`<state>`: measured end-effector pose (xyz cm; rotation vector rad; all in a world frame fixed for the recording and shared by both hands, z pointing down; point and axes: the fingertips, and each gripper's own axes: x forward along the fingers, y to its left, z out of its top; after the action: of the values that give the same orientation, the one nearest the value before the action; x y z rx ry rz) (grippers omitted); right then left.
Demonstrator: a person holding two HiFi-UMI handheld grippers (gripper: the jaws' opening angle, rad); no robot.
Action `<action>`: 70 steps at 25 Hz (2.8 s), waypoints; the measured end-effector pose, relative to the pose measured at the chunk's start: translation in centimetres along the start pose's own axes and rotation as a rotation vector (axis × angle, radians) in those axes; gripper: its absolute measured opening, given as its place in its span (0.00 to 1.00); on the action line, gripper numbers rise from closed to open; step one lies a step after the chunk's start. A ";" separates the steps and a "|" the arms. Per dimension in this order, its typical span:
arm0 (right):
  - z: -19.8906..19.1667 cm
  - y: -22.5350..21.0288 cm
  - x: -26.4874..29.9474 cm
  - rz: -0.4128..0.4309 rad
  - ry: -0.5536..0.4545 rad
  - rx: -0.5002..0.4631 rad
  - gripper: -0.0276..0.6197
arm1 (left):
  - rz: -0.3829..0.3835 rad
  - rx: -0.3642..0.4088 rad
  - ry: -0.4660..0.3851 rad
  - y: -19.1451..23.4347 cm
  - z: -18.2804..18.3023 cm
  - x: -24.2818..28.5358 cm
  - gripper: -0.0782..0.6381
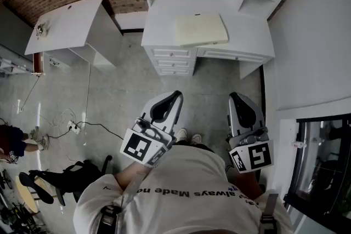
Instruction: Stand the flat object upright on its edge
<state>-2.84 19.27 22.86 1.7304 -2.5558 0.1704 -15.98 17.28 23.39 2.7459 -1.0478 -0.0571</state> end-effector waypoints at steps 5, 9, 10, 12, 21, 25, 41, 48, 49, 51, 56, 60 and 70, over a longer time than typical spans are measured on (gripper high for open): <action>0.2 0.5 0.6 -0.014 -0.022 -0.010 0.08 | -0.006 -0.007 0.001 0.8 -0.1 -0.2 0.13; -0.2 -0.2 1.6 -0.018 -0.024 -0.023 0.08 | -0.005 -0.007 0.002 1.5 -0.4 0.4 0.13; -0.4 -0.2 1.9 -0.015 -0.025 -0.022 0.08 | -0.003 -0.005 0.003 1.8 -0.6 0.6 0.13; -0.7 -0.2 2.4 -0.008 -0.028 -0.017 0.08 | -0.002 -0.009 0.003 2.1 -0.9 1.0 0.13; -1.7 -3.5 4.0 -0.019 -0.041 -0.019 0.08 | -0.015 -0.002 -0.006 2.8 -1.7 4.8 0.13; -2.0 -5.8 4.7 -0.020 -0.042 -0.025 0.08 | -0.022 0.006 -0.010 2.8 -2.0 7.3 0.13; -0.9 -14.1 7.5 0.007 -0.057 -0.068 0.08 | 0.023 0.019 -0.020 3.1 -1.4 16.0 0.13; -0.9 -16.2 8.1 0.029 -0.046 -0.084 0.08 | 0.049 0.019 -0.035 3.0 -1.1 18.0 0.13; -1.0 -16.2 8.2 0.030 -0.043 -0.084 0.08 | 0.052 0.016 -0.031 3.1 -1.2 18.0 0.13; -1.3 -16.2 8.3 0.033 -0.039 -0.081 0.08 | 0.057 0.015 -0.025 3.2 -1.5 18.0 0.13; -1.7 -16.6 10.0 0.047 -0.033 -0.080 0.08 | 0.069 0.014 -0.021 4.5 -1.6 18.9 0.13; -1.6 -16.5 11.5 0.046 -0.037 -0.094 0.08 | 0.067 0.015 -0.032 6.2 -1.4 19.4 0.13; -0.9 -13.6 11.6 0.007 -0.051 -0.122 0.08 | 0.008 0.022 -0.053 6.9 -0.3 17.3 0.13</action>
<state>5.42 3.71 25.83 1.7037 -2.5489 -0.0291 -7.56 0.86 25.74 2.7743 -1.0785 -0.1181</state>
